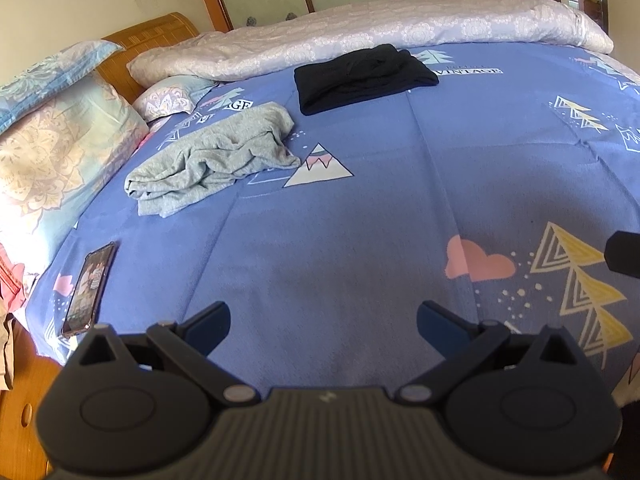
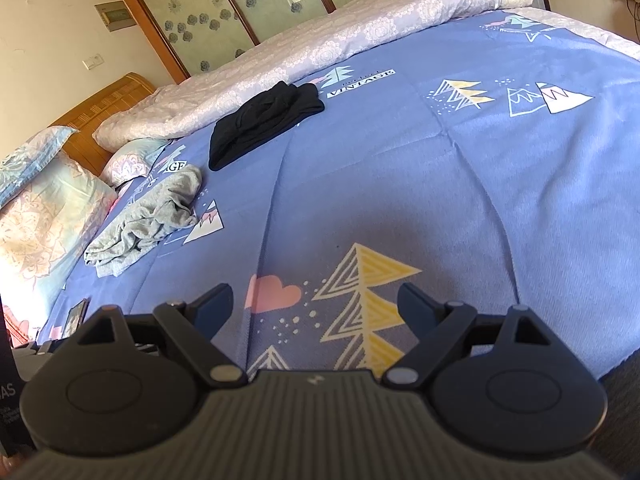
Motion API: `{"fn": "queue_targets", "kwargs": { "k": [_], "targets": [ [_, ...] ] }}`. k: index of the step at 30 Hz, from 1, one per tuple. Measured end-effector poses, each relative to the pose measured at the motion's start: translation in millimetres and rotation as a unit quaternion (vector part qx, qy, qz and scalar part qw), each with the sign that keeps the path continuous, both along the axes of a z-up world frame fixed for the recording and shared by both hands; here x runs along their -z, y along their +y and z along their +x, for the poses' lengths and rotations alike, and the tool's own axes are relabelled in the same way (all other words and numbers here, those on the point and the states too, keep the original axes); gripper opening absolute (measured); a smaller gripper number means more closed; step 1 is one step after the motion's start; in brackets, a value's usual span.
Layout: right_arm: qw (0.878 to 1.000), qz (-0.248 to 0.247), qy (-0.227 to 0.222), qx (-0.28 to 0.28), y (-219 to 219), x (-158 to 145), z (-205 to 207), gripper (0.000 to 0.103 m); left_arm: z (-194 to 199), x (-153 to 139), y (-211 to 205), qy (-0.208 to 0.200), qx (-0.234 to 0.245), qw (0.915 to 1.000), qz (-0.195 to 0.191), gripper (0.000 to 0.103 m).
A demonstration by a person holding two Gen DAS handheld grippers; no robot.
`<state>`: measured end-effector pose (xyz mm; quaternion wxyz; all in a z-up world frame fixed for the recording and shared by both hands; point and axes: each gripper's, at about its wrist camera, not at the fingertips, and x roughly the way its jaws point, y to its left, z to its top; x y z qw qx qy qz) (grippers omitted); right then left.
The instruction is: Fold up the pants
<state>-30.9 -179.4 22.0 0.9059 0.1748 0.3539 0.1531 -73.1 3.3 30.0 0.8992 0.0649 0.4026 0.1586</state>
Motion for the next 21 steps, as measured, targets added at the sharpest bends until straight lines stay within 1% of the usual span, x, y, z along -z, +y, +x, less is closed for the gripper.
{"fn": "queue_targets", "kwargs": {
  "k": [10,21],
  "targets": [
    [1.0,0.0,0.001,0.0,-0.4,0.9,0.2,0.091,0.9,2.2,-0.3,0.01,0.001,0.9999,-0.012,0.103],
    [1.0,0.0,0.002,0.0,0.0,1.1,0.2,0.091,1.2,3.2,-1.2,0.015,0.005,0.9998,-0.014,0.103]
  ]
}}
